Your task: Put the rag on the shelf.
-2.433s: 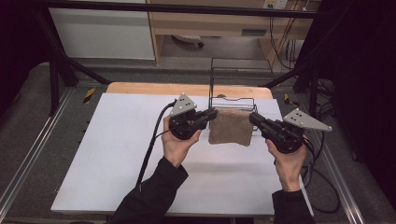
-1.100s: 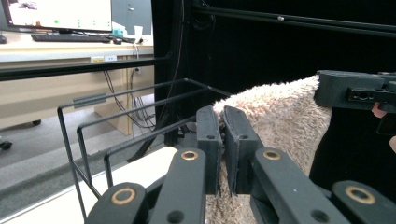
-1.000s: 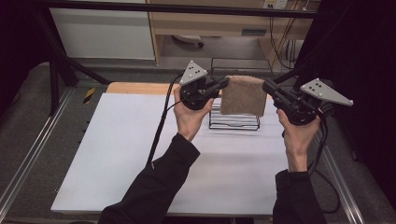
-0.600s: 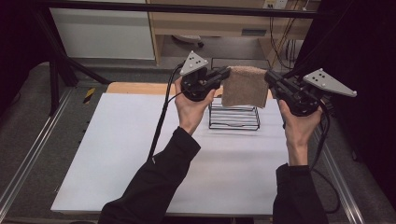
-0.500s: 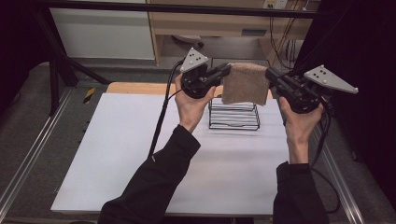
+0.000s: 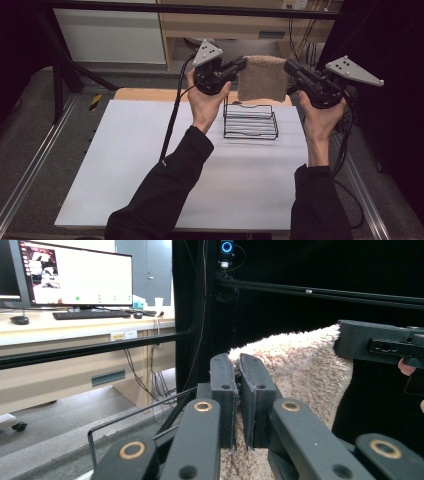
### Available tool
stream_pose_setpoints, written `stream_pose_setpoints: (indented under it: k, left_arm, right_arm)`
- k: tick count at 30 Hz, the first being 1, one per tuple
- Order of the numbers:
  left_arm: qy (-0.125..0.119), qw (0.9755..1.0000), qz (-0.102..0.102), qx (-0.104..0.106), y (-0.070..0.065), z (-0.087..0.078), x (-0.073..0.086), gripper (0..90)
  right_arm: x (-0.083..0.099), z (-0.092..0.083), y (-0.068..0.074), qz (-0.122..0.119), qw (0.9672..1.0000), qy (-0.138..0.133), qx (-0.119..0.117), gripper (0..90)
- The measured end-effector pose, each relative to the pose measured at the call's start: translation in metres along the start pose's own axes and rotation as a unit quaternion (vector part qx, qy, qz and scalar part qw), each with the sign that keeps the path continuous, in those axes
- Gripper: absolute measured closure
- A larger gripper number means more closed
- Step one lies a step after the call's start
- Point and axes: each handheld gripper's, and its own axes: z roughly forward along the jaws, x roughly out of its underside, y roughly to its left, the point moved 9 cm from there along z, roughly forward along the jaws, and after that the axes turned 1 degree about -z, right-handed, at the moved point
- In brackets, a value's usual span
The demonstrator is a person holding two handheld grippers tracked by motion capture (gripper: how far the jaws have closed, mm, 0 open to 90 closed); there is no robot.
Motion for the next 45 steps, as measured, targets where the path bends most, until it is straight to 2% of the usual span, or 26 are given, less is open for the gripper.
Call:
stream_pose_setpoints:
  k: [5, 9, 23, 25, 28, 35, 39, 42, 45]
  left_arm:
    - [0.000, 1.0000, 0.001, -0.001, 0.002, 0.004, -0.006, 85.3]
    - [0.001, 0.9999, 0.010, -0.005, 0.005, 0.007, -0.011, 85.3]
    - [0.003, 0.9998, 0.011, -0.013, 0.016, 0.018, -0.024, 85.3]
    - [0.001, 0.9999, 0.006, -0.013, 0.018, 0.020, -0.025, 85.3]
    - [0.000, 0.9999, 0.002, -0.012, 0.022, 0.024, -0.027, 85.2]
    - [0.007, 0.9996, 0.009, -0.025, 0.032, 0.036, -0.024, 85.3]
    - [0.007, 0.9998, 0.004, -0.020, 0.036, 0.041, -0.021, 85.2]
    - [0.006, 0.9996, 0.013, -0.025, 0.039, 0.044, -0.020, 85.2]
    - [0.008, 0.9995, 0.011, -0.028, 0.042, 0.048, -0.020, 85.2]
  right_arm:
    - [-0.004, 0.005, -0.004, 0.000, 1.0000, -0.004, 0.001, 86.6]
    - [-0.007, 0.009, -0.007, 0.001, 1.0000, -0.005, 0.001, 86.5]
    - [-0.016, 0.024, -0.017, 0.002, 0.9999, -0.010, -0.001, 86.5]
    - [-0.017, 0.027, -0.019, 0.002, 0.9999, -0.010, -0.002, 86.5]
    - [-0.019, 0.030, -0.021, 0.000, 0.9999, -0.012, -0.002, 86.5]
    - [-0.017, 0.042, -0.028, -0.001, 1.0000, -0.005, 0.002, 86.5]
    - [-0.012, 0.048, -0.034, 0.001, 1.0000, 0.000, 0.004, 86.5]
    - [-0.011, 0.051, -0.036, 0.006, 1.0000, -0.002, 0.001, 86.6]
    - [-0.010, 0.054, -0.038, 0.003, 1.0000, -0.003, 0.001, 86.6]
